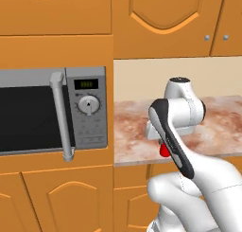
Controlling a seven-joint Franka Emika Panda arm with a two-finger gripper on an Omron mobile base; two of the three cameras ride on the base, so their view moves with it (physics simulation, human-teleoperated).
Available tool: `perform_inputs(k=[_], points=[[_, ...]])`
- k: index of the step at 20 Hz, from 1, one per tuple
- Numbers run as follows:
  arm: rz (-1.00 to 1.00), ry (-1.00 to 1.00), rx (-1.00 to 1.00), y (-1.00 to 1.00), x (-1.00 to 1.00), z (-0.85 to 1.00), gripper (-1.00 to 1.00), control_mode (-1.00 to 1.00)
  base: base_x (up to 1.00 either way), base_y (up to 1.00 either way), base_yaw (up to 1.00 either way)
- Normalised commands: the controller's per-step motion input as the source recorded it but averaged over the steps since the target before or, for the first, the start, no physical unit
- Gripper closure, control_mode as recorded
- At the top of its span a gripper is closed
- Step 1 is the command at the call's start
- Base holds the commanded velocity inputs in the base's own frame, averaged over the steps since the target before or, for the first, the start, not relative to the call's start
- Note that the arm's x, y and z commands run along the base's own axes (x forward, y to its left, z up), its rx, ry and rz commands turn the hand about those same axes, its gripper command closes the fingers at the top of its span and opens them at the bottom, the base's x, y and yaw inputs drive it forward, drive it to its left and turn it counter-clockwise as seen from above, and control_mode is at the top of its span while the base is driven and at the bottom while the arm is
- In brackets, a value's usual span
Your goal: Four empty soda cans are scattered around the kitchen. Gather all the cans and cluster them next to the stove for recycling.
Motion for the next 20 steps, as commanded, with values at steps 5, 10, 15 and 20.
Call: perform_inputs(k=[5,10,15,20], points=[[0.0,0.0,0.0,0.0,0.0,0.0,1.0,1.0,-0.74,-0.06,0.06],[0.0,0.0,0.0,0.0,0.0,0.0,1.0,1.0,-0.86,0.06,0.38],[0.0,0.0,0.0,0.0,0.0,0.0,1.0,1.0,-0.12,0.07,0.84],[0.0,0.0,0.0,0.0,0.0,0.0,1.0,1.0,0.0,0.0,0.93]])
